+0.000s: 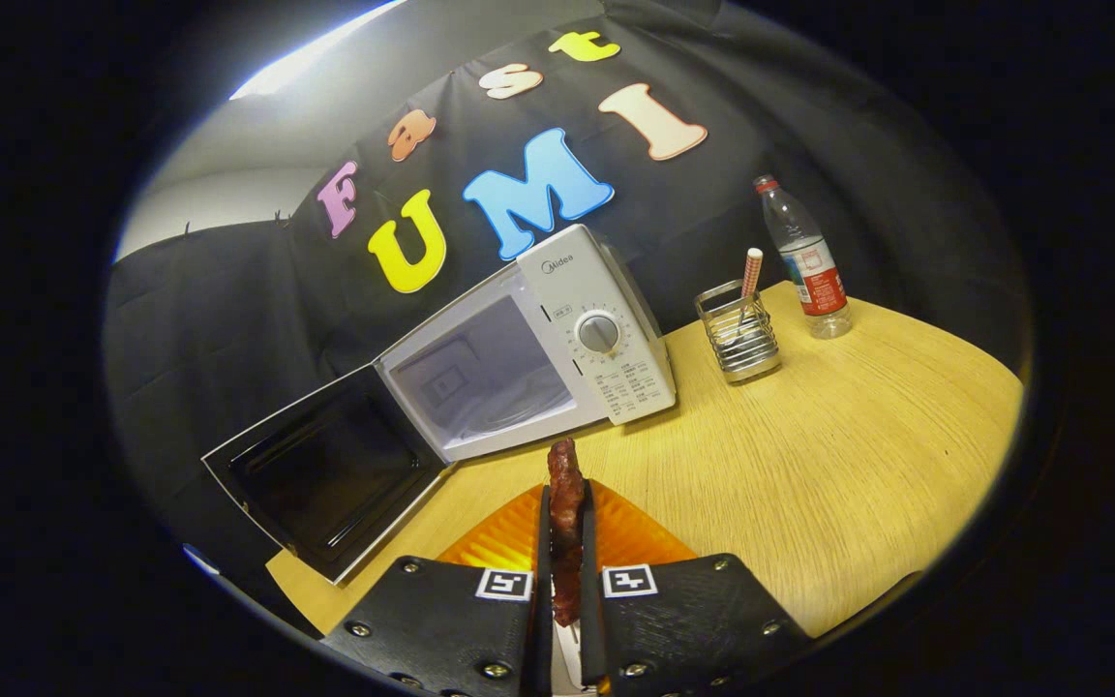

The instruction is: Open the microwave, put the food inside, and close the microwave door.

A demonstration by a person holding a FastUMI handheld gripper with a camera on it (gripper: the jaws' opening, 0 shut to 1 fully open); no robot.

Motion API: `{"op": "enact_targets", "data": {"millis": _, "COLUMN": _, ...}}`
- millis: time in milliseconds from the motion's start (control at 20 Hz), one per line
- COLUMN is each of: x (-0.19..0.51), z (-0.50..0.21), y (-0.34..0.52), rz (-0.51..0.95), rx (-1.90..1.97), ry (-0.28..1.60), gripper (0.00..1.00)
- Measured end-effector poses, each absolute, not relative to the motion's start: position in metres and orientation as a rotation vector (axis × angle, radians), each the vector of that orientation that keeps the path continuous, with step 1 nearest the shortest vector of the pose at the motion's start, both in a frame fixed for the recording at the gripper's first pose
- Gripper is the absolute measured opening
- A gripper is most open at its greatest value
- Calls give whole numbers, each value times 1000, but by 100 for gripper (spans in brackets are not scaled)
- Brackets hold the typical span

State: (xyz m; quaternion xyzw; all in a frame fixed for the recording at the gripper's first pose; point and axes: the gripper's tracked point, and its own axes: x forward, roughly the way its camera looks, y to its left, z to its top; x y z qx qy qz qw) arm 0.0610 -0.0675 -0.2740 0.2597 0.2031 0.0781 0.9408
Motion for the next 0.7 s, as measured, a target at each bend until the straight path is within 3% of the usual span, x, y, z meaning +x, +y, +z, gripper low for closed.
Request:
{"op": "enact_targets", "data": {"millis": 300, "x": 74, "z": -242, "y": -62, "rz": 131, "rx": 550, "ry": 367, "gripper": 12}}
{"op": "enact_targets", "data": {"millis": 700, "x": 123, "z": -188, "y": 2, "rz": 198, "rx": 620, "ry": 311, "gripper": 12}}
